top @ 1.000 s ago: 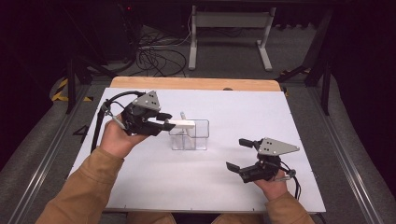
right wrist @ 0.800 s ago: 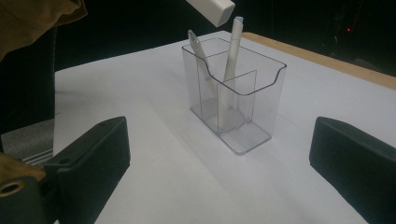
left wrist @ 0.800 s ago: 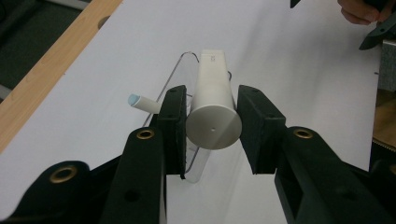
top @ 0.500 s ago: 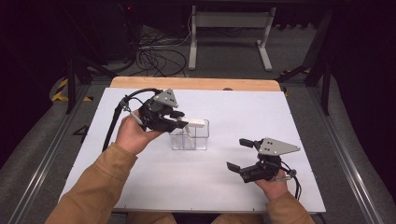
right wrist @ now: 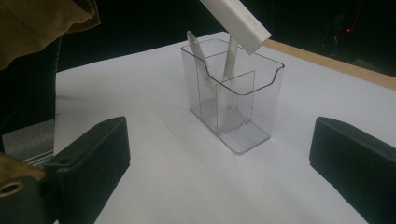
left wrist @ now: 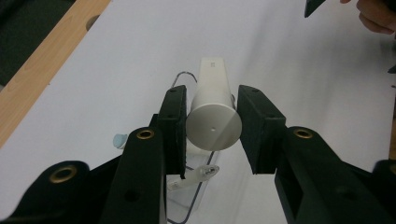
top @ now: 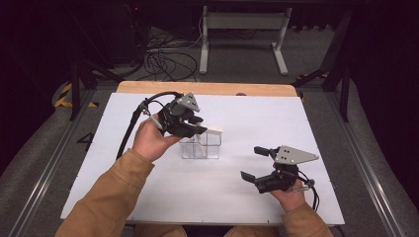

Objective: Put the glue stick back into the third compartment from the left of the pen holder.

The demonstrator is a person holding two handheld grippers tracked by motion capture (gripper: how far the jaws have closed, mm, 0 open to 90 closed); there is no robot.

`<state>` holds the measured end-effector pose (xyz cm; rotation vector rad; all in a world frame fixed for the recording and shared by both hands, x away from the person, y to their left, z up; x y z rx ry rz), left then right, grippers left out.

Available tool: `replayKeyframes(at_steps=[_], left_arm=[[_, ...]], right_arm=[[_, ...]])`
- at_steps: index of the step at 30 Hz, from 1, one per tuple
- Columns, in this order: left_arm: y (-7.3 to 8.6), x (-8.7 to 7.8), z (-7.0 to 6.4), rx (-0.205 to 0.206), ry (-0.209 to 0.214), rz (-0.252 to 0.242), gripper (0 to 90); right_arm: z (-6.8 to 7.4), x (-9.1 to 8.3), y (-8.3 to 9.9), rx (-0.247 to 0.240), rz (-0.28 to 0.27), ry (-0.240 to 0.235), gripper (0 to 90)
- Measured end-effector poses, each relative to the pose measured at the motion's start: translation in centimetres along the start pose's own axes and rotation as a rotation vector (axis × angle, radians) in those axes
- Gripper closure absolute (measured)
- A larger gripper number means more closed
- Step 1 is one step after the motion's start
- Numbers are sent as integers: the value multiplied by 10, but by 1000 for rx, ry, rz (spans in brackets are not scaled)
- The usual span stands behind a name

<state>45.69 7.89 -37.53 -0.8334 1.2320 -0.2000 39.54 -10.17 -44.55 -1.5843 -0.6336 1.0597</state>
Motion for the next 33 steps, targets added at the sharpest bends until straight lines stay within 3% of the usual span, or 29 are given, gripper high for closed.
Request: replayKeyframes(at_steps=[7, 26, 33], left_arm=[[3, 9, 4, -20, -19, 46, 647], [4, 32, 5, -9, -51, 153, 646], [5, 37, 6, -14, -45, 169, 646]], right_arm=[[1, 1, 1, 0, 4, -3, 55], [1, 0, 1, 0, 8, -6, 55], [2, 0, 2, 0, 9, -9, 54]])
Point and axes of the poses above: each handheld gripper's, and its own axes: x roughly forward along the jaws, y roughly out of its underside, z roughly to its left, the point moved 10 cm from there along x, roughly forward along the jaws, and after that the axes turned 3 degrees about -x, right-handed, at the moved point
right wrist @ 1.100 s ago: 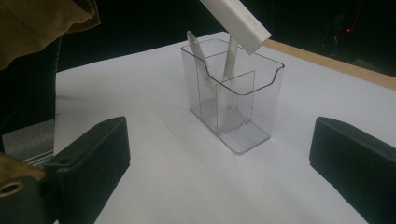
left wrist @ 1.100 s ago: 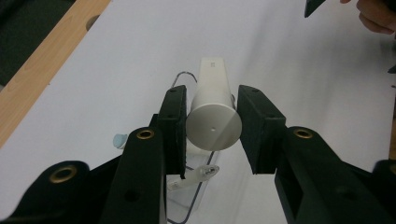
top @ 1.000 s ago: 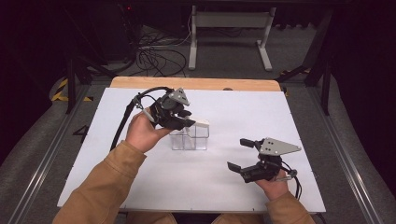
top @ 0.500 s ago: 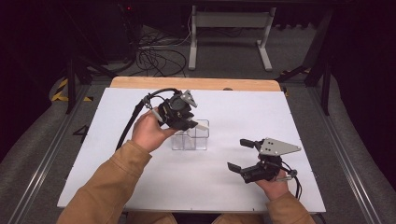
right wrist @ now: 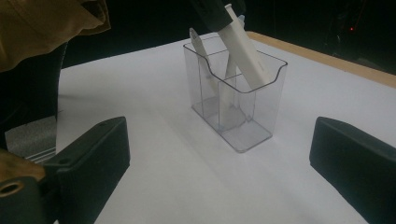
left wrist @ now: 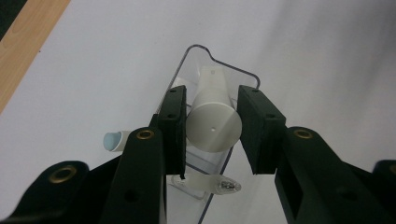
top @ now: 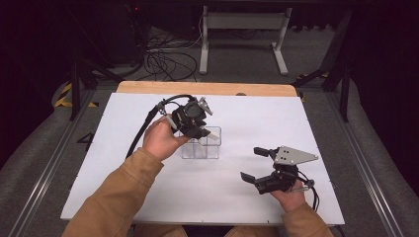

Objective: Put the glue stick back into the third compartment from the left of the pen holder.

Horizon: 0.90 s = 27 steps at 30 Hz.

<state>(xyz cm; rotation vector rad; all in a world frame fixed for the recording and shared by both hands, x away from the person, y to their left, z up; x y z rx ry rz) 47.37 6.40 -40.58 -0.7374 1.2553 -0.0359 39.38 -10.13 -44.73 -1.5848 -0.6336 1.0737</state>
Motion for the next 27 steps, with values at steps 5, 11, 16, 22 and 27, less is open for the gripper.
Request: replayKeyframes(at_steps=[5, 11, 16, 22, 27], left_arm=[[-1, 1, -1, 7, 12, -14, 644], [-10, -16, -2, -2, 13, -149, 478], [-6, -33, -7, -7, 19, -225, 354], [5, -43, -11, -9, 9, -266, 276], [10, -50, -14, -11, 14, -291, 247]], right_arm=[[0, 0, 0, 0, 0, -1, 54], [-1, -1, -1, -3, -3, 2, 51], [-1, -2, -1, -3, -7, 3, 50], [-1, -1, -1, -3, -8, 5, 50], [-2, -1, -1, -2, -7, 9, 50]])
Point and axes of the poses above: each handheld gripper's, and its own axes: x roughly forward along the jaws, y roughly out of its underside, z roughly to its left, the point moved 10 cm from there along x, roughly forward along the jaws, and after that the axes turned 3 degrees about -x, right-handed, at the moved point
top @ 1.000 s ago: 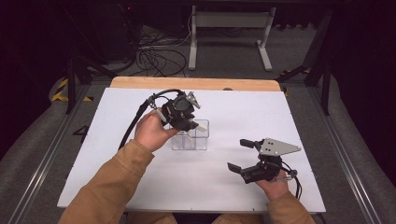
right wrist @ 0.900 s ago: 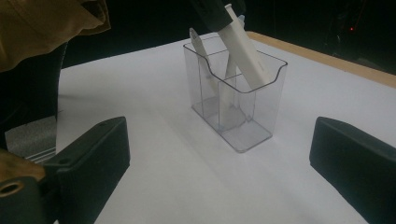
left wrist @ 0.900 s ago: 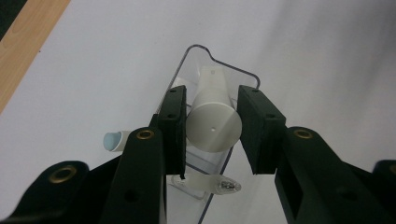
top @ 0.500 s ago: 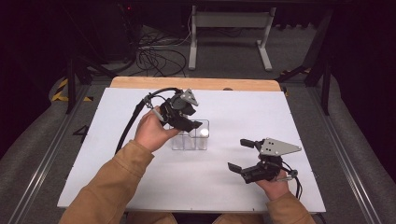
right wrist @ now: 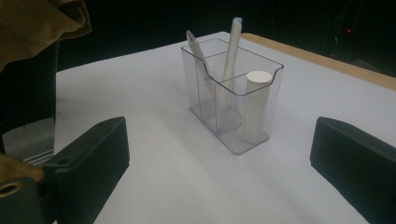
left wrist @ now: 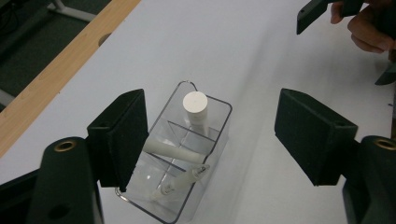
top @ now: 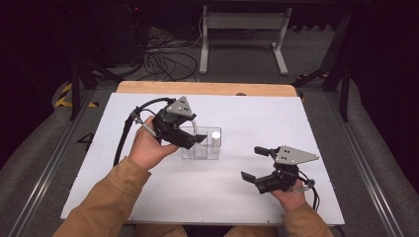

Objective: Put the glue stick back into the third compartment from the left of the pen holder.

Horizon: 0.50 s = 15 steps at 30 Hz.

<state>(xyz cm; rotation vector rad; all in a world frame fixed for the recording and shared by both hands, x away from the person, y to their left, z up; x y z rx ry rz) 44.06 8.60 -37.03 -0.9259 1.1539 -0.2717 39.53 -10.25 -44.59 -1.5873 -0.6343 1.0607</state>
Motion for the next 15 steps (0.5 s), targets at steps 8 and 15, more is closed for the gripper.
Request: replayKeyframes(at_steps=[8, 15], left_arm=[[8, -13, -3, -19, -4, -45, 161], [26, -27, -9, -87, -1, -134, 81]], right_arm=[[-1, -2, -2, -13, -4, 15, 50], [-2, -3, -2, -24, -1, 25, 48]])
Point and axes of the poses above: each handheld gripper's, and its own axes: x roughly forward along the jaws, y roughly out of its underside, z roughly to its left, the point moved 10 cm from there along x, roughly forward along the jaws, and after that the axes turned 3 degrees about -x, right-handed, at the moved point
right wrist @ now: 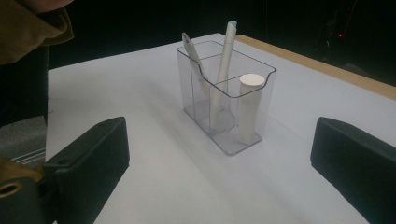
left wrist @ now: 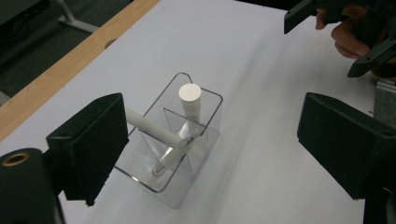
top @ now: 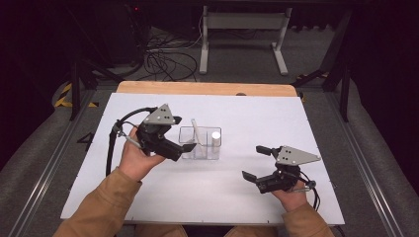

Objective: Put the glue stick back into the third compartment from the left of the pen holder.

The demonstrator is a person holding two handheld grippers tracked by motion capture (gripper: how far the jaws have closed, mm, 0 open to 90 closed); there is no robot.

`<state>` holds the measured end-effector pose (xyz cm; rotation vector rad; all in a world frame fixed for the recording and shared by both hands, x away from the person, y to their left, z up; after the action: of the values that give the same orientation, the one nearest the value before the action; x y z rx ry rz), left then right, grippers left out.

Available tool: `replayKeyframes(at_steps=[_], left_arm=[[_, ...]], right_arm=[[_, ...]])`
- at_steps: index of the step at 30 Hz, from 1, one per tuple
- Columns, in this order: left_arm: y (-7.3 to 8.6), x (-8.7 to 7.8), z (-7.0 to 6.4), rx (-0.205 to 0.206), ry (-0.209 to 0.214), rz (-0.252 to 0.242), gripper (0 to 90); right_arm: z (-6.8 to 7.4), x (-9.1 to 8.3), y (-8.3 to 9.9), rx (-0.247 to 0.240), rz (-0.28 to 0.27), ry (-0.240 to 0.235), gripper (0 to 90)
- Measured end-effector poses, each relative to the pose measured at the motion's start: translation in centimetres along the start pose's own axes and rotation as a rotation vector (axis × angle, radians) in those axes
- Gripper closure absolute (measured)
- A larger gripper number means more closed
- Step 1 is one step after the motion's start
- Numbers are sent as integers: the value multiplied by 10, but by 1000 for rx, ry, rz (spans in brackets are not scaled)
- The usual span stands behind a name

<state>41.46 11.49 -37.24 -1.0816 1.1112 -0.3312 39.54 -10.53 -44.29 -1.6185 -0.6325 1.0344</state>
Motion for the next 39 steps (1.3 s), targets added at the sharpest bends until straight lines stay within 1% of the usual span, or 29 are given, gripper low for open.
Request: replayKeyframes(at_steps=[2, 6, 8, 9, 11, 17, 19, 21, 24, 25, 26, 28, 33, 34, 35, 36, 38, 39], left_arm=[[6, -5, -1, -22, 5, -32, 67], [19, -13, -3, -51, 11, -82, 51], [26, -17, -2, -51, -2, -109, 45], [29, -19, -2, -53, -2, -120, 42], [36, -21, -3, -57, 0, -134, 38], [56, -28, -2, -55, -21, -185, 31], [63, -30, -1, -65, -23, -203, 31], [70, -32, -1, -83, -23, -230, 27], [79, -34, 1, -82, -27, -264, 25], [83, -34, 1, -88, -26, -269, 23], [86, -35, 2, -84, -30, -275, 22], [94, -34, 3, -96, -23, -275, 22], [111, -33, 6, -121, -30, -274, 22], [114, -34, 7, -124, -39, -275, 22], [117, -34, 6, -135, -39, -275, 22], [119, -35, 8, -123, -52, -275, 22], [124, -35, 8, -116, -67, -271, 21], [127, -35, 8, -105, -76, -265, 20]], right_arm=[[0, -1, 0, -6, 4, 5, 48], [1, -1, 0, -15, 7, 10, 47], [1, -2, 1, -18, 11, 12, 46], [1, -3, 1, -17, 15, 13, 44], [1, -3, 2, -13, 16, 14, 43], [1, -3, 5, -10, 24, 12, 35], [1, -3, 5, -16, 28, 15, 35], [2, -3, 6, -17, 32, 16, 35], [2, -3, 7, -17, 33, 15, 35], [2, -3, 7, -18, 33, 15, 35], [2, -3, 7, -19, 32, 14, 35], [2, -3, 7, -20, 32, 15, 35], [2, -2, 9, -25, 36, 14, 32], [2, -2, 9, -22, 37, 14, 31], [2, -1, 9, -23, 36, 14, 31], [2, -1, 9, -24, 38, 14, 31], [2, -1, 10, -25, 38, 13, 31], [2, -1, 11, -26, 40, 13, 31]])
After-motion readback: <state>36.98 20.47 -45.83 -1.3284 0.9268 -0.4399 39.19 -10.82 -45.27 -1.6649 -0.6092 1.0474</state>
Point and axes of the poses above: each handheld gripper's, and its own axes: x roughly forward along the jaws, y roughly out of its underside, z roughly to its left, the point moved 10 cm from there along x, roughly forward along the jaws, and after that the axes turned 3 degrees about -x, right-handed, at the moved point
